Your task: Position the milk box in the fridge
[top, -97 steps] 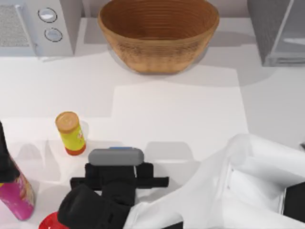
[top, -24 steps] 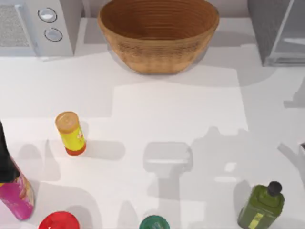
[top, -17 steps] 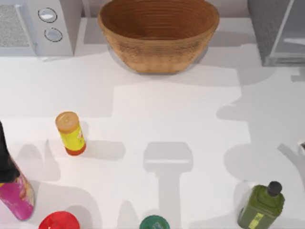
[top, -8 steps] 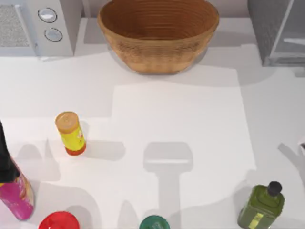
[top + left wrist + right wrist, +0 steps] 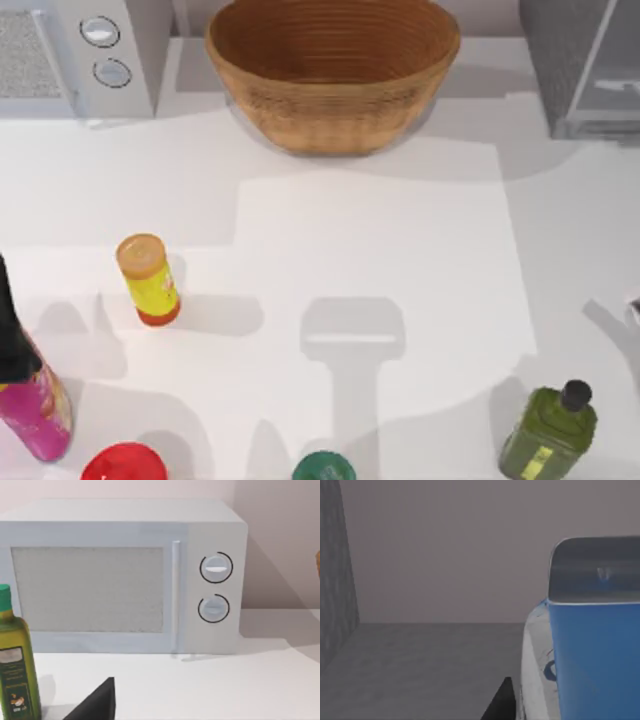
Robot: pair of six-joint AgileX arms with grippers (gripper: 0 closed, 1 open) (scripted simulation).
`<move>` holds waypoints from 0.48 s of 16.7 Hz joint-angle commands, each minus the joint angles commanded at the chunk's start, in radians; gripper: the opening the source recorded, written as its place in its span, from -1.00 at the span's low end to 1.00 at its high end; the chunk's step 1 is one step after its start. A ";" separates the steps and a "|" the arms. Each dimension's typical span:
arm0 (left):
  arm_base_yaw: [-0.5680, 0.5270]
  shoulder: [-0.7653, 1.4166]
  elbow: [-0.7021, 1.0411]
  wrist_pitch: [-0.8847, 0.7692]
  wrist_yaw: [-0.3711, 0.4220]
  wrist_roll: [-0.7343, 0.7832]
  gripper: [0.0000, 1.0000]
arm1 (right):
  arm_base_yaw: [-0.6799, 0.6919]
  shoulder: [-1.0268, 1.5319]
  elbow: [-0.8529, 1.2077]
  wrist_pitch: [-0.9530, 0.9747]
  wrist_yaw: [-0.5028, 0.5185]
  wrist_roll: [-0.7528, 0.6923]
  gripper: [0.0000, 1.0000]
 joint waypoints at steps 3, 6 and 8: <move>0.000 0.000 0.000 0.000 0.000 0.000 1.00 | 0.012 0.060 0.137 -0.078 0.013 -0.001 -1.00; 0.000 0.000 0.000 0.000 0.000 0.000 1.00 | 0.026 0.126 0.290 -0.169 0.027 -0.002 -1.00; 0.000 0.000 0.000 0.000 0.000 0.000 1.00 | 0.035 0.165 0.386 -0.227 0.037 -0.002 -1.00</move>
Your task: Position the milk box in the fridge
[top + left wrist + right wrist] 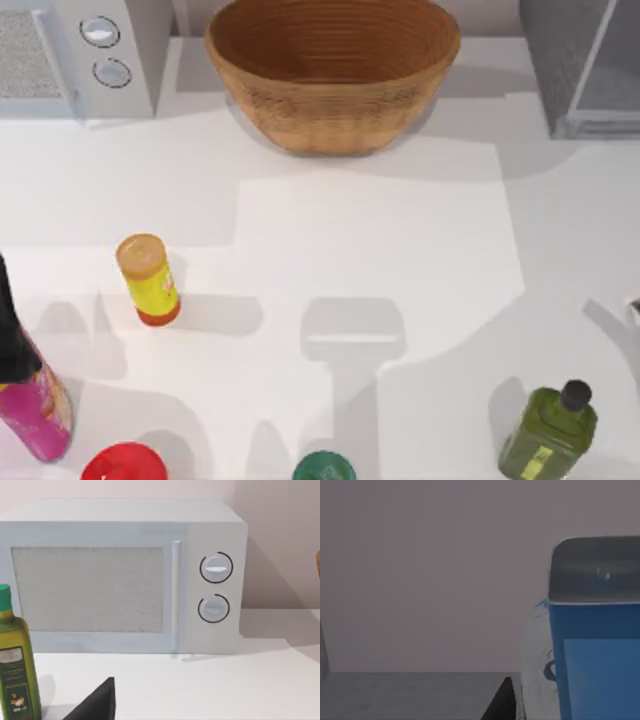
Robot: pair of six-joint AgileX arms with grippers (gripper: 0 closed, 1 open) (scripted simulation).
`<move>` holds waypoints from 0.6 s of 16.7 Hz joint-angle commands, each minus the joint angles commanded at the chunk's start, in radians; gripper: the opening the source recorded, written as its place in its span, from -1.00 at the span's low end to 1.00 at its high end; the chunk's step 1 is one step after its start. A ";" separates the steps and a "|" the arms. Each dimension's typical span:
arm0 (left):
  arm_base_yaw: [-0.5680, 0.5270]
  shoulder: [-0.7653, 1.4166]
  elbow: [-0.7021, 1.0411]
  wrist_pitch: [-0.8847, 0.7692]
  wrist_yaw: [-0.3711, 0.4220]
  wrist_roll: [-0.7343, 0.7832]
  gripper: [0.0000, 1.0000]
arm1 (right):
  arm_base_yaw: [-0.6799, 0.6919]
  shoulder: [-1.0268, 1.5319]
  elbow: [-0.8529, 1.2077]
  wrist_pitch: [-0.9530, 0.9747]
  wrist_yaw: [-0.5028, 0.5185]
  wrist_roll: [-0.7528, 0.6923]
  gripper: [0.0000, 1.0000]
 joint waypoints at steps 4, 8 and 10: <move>0.000 0.000 0.000 0.000 0.000 0.000 1.00 | 0.012 0.051 0.132 -0.079 0.013 -0.001 -1.00; 0.000 0.000 0.000 0.000 0.000 0.000 1.00 | 0.014 0.057 0.147 -0.088 0.014 -0.001 -1.00; 0.000 0.000 0.000 0.000 0.000 0.000 1.00 | 0.014 0.057 0.147 -0.088 0.014 -0.001 -0.85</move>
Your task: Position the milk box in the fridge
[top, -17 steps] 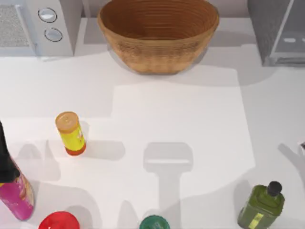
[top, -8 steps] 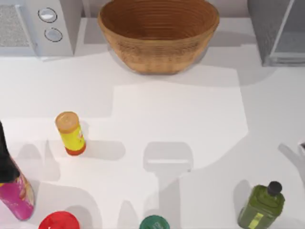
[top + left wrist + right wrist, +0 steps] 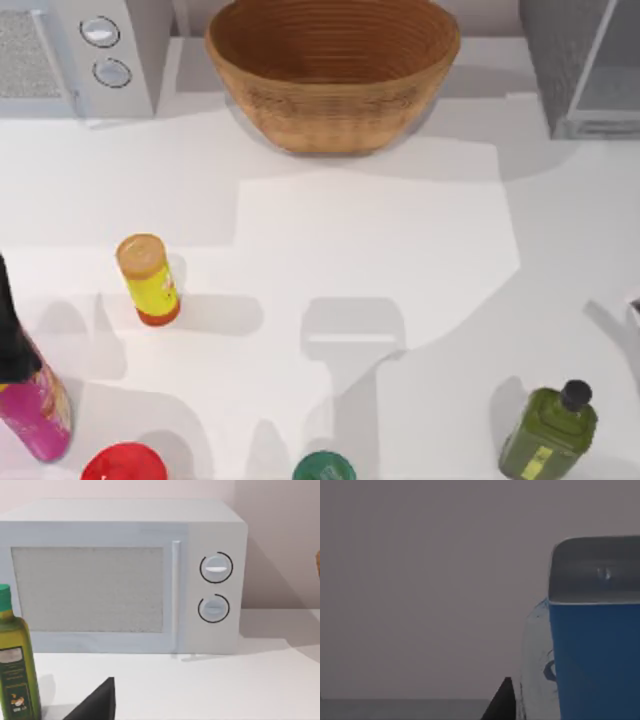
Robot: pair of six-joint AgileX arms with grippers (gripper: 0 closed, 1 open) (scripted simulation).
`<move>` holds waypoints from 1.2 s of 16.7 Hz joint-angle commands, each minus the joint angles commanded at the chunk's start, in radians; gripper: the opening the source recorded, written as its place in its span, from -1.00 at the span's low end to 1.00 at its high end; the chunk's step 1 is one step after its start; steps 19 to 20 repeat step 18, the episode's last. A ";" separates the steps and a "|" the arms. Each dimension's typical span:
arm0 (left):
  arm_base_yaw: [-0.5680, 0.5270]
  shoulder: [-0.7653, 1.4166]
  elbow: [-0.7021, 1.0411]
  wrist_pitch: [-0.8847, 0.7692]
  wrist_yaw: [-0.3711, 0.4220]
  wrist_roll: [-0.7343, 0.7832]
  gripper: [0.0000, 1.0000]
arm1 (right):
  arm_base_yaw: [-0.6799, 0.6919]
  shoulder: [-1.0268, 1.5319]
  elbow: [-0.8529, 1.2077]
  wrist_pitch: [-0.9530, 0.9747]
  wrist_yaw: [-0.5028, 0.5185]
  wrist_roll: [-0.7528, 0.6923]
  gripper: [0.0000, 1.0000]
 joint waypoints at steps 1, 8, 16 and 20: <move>0.000 0.000 0.000 0.000 0.000 0.000 1.00 | 0.000 0.000 0.000 0.000 0.000 0.000 -0.70; 0.000 0.000 0.000 0.000 0.000 0.000 1.00 | 0.000 0.000 0.000 0.000 0.000 0.000 0.36; 0.000 0.000 0.000 0.000 0.000 0.000 1.00 | 0.000 0.000 0.000 0.000 0.000 0.000 1.00; 0.000 0.000 0.000 0.000 0.000 0.000 1.00 | 0.000 0.000 0.000 0.000 0.000 0.000 1.00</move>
